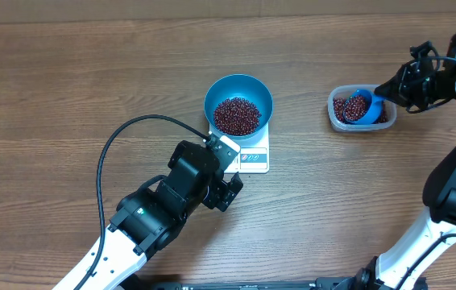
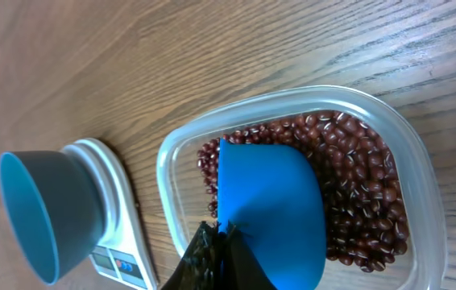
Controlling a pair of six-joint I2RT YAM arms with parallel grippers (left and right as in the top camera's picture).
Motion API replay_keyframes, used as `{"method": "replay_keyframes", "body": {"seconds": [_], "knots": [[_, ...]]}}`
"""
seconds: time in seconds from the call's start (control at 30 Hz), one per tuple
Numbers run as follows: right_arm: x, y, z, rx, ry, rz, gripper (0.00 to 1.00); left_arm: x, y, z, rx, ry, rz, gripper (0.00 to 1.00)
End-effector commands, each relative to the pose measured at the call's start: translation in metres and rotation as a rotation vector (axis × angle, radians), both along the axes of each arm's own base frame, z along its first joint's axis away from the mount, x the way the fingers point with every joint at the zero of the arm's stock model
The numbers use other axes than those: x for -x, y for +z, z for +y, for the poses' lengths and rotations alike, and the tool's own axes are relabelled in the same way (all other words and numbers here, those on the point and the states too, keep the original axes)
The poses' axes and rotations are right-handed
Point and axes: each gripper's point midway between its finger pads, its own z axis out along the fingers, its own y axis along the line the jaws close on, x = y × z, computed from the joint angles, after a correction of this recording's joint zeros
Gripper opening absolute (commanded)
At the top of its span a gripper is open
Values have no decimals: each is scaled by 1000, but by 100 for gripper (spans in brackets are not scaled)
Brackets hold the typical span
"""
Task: Scoop item into bowl and weigh 150g on scale
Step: 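Tilt the cup up with the right gripper to scoop beans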
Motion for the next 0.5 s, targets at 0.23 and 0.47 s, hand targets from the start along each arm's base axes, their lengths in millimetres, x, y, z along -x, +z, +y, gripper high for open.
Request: {"method": "replay_keyframes", "body": {"seconds": [0.23, 0.47], "knots": [[-2, 23, 0, -150, 18, -106, 4, -1, -3, 2, -3, 19, 4, 100], [1, 28, -7, -175, 20, -137, 4, -1, -3, 2, -3, 19, 3, 100]]}}
